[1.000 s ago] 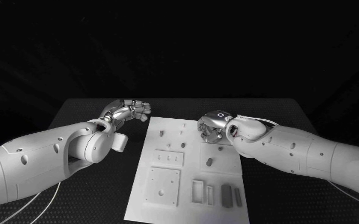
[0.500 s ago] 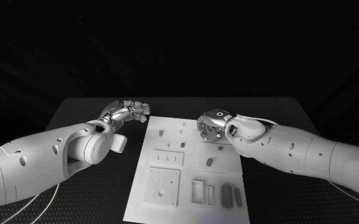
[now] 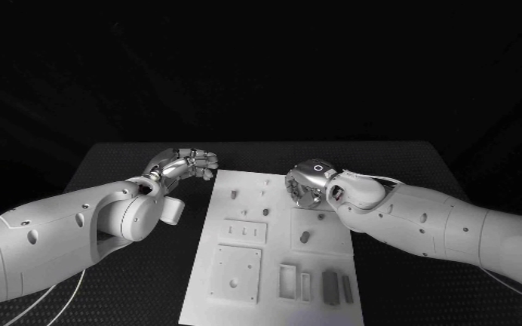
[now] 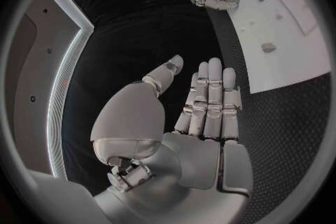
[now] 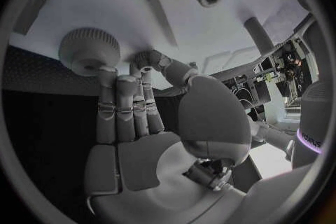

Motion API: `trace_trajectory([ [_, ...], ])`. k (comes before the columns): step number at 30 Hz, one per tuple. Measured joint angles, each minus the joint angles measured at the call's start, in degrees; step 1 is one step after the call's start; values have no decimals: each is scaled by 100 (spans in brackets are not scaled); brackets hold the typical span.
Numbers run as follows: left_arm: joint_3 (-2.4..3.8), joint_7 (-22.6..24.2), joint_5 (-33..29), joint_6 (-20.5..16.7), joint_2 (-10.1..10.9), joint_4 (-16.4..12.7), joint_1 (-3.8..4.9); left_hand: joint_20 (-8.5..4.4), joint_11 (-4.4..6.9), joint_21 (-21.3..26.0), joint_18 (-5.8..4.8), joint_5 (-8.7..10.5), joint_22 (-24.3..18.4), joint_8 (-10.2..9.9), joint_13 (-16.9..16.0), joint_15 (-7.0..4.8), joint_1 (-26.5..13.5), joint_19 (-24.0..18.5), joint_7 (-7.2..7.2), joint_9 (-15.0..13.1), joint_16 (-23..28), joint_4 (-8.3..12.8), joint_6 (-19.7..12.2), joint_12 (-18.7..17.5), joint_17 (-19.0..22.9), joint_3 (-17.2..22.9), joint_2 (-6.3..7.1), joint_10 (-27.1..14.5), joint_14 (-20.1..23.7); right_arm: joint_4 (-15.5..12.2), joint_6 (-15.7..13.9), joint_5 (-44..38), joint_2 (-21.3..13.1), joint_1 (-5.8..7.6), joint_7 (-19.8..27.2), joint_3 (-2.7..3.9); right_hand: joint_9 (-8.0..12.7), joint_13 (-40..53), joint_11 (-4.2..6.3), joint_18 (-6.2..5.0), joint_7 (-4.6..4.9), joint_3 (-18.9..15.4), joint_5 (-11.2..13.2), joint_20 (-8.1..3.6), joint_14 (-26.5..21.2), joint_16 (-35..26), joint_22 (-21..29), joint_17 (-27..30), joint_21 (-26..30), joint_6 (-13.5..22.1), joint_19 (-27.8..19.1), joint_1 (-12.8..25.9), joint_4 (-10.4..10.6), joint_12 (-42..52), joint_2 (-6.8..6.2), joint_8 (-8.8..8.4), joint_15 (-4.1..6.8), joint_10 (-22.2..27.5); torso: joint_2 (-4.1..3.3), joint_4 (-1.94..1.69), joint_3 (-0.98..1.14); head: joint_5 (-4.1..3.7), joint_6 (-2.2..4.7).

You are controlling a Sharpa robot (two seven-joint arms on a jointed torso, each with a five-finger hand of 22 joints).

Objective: Assemble the parts on the task board

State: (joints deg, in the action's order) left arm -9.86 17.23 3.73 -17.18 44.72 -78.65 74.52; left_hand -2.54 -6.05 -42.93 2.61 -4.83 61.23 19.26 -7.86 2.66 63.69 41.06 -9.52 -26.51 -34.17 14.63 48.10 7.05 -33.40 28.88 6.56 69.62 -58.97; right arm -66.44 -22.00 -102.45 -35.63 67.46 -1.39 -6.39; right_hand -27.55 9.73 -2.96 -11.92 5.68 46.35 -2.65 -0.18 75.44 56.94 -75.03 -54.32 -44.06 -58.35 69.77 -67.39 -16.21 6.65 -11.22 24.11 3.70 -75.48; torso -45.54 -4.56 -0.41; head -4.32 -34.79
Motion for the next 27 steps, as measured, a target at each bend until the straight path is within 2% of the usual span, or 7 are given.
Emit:
trace_trajectory([
  [8,0,-5,0,2,-3,0,0,0,0,0,0,0,0,0,0,0,0,0,0,0,0,0,0,0,1,0,0,0,0,-198,-173,-123,-23,-21,-194,-18,-54,-3,0,1,-14,34,27,-1,3,30,0,18,-86,-46,0,-31,1,0,30,0,9,0,-18,-1,-2,9,49],
  [14,0,-7,0,2,-11,-1,0,0,0,0,-1,0,4,0,0,0,0,0,0,0,0,0,0,-22,-4,0,0,0,0,-230,-278,-252,106,24,-397,-20,-75,-3,0,1,-35,39,3,1,23,51,0,27,-112,-68,4,-31,6,0,30,0,30,0,-30,-3,-3,16,87],
  [27,0,-11,-3,4,-71,29,0,0,0,0,-4,34,4,0,0,0,-61,0,0,0,0,-16,0,-22,-11,16,0,0,0,-8,-715,-470,543,69,-825,1,-109,-3,0,2,-15,119,3,-16,31,52,0,62,-155,-88,22,-61,24,0,0,0,33,0,-46,-13,1,18,148],
])
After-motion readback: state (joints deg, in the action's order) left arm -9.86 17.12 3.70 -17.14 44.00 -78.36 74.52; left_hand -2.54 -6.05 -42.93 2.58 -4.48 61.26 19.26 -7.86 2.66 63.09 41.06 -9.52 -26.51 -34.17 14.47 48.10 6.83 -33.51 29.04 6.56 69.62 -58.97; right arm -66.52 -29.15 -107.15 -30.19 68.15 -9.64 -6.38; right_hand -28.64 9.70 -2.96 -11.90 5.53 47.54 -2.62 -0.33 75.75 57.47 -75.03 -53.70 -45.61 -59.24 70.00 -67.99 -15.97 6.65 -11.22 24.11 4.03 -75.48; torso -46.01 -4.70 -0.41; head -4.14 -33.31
